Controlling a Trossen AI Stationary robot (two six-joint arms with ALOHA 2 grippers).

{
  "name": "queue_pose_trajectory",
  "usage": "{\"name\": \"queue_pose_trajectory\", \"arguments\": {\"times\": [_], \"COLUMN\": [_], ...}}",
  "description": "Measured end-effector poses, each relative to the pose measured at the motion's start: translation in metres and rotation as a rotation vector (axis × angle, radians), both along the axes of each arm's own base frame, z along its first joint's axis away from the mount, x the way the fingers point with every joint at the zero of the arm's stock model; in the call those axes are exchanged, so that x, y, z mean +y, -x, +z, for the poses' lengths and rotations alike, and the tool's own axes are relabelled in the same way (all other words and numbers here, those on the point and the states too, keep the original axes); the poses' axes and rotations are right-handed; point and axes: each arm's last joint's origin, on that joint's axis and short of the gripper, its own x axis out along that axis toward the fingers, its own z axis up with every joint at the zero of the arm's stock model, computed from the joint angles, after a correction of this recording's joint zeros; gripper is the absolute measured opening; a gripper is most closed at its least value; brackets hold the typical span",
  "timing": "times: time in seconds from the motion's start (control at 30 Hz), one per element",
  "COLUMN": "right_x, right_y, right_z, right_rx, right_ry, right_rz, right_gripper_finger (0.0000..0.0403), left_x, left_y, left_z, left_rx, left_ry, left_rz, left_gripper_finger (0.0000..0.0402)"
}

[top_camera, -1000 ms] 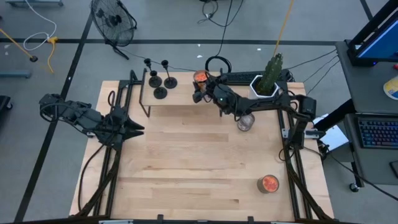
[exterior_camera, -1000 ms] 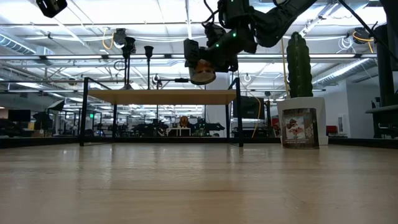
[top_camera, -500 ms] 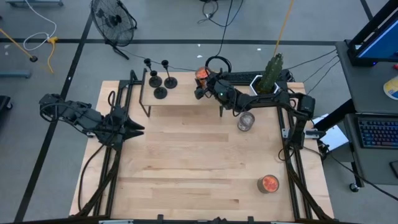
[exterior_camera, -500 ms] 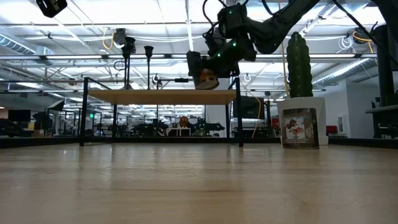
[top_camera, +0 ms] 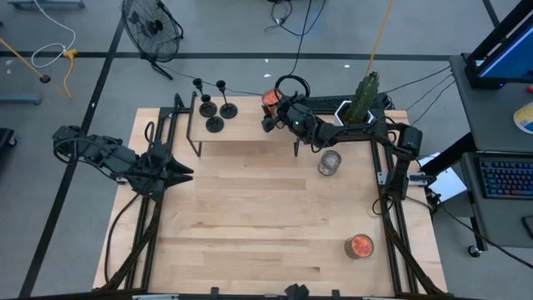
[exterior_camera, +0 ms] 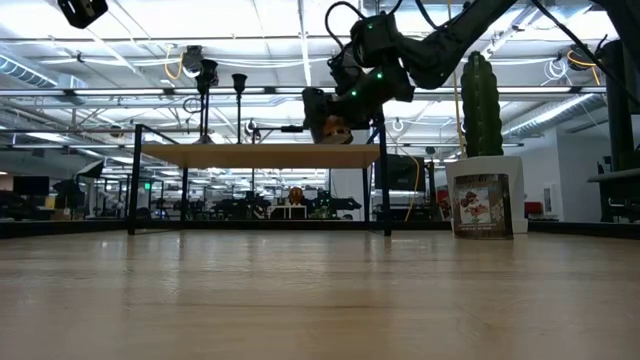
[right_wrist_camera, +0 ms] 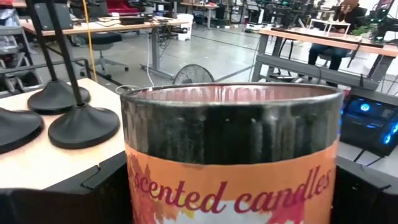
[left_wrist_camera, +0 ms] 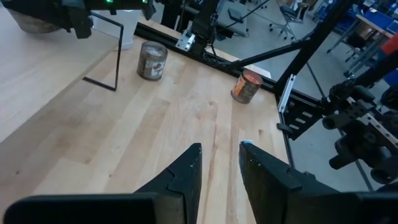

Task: Pick & Place candle stick holders
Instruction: Put the left orange scented candle on the shelf

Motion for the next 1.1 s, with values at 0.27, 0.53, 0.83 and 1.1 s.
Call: {"name": "queue_pose_trajectory", "arguments": {"times": [0.27, 0.53, 0.83, 1.1], "right_x": [-0.007, -0.012, -0.012, -0.012], "right_y": [0.003, 0.005, 0.005, 0.005], "right_z": [0.0, -0.001, -0.002, -0.002], "right_rx": [-0.002, -0.039, -0.027, -0.024], "right_ry": [-0.008, -0.043, -0.048, -0.049], "right_rz": [0.004, 0.01, 0.009, 0.006], "right_gripper_finger": [0.0355, 0.0355, 0.0355, 0.0355], "left_x": [0.0, 0.0, 0.0, 0.0], "left_y": [0.0, 0.0, 0.0, 0.0], "left_z": [0.0, 0.0, 0.0, 0.0], "left_rx": [0.002, 0.002, 0.002, 0.002], "left_ry": [0.008, 0.012, 0.012, 0.013], "left_rz": [0.004, 0.006, 0.005, 0.006], "left_gripper_finger": [0.0113, 0.0113, 0.0113, 0.0113]}}
